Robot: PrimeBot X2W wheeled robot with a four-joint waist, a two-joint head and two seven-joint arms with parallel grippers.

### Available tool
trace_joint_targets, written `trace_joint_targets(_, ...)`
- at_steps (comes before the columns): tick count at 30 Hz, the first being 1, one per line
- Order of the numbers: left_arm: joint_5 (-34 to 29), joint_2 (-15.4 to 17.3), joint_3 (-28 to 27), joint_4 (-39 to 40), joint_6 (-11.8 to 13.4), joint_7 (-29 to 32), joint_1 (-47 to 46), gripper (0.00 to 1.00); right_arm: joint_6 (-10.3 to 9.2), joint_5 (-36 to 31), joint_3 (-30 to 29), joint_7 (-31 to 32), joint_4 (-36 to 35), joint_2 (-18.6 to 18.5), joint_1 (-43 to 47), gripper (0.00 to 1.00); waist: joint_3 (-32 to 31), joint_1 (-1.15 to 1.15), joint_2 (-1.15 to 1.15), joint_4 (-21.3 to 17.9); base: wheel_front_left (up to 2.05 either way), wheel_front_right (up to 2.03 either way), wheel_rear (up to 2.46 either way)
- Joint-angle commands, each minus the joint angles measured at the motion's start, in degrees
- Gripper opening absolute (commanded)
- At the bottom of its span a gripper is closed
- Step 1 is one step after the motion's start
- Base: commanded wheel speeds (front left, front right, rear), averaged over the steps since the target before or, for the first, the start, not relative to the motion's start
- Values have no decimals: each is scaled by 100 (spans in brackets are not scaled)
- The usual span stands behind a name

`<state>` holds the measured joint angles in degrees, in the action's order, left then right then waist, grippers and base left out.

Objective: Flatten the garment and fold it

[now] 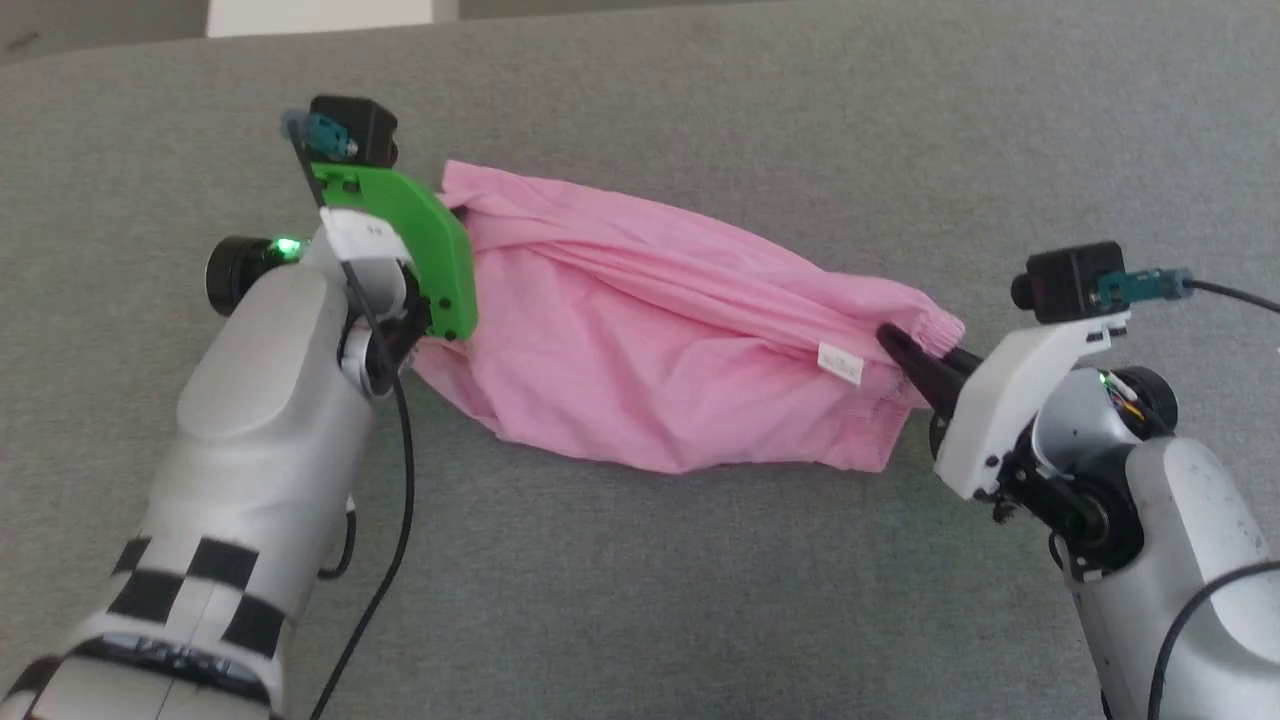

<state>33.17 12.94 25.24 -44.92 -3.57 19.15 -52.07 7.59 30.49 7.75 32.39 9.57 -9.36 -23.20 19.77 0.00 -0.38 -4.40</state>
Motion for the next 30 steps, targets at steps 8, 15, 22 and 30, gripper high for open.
trace_joint_targets(8, 123, -307, -45, -1085, -181, -331, -536, 100, -10, 160, 267, -359, 368, -64, -334, 100, 229, 0, 38, -133, 0, 0, 0)
trace_joint_targets(15, 162, -438, -134, -1202, -243, -1497, -483, 100, -10, -180, 194, -1560, 343, -123, -56, 100, 12, 0, 38, 54, 0, 0, 0)
trace_joint_targets(22, -32, -379, -95, -889, -86, -2710, 25, 100, -10, -757, -246, -2746, 102, 34, 454, 100, -283, 0, 38, 225, 0, 0, 0)
trace_joint_targets(30, -167, -146, 56, -331, 128, -2923, 950, 100, -10, -1387, -657, -3280, -558, 297, 1258, 100, -663, 0, 38, 267, 0, 0, 0)
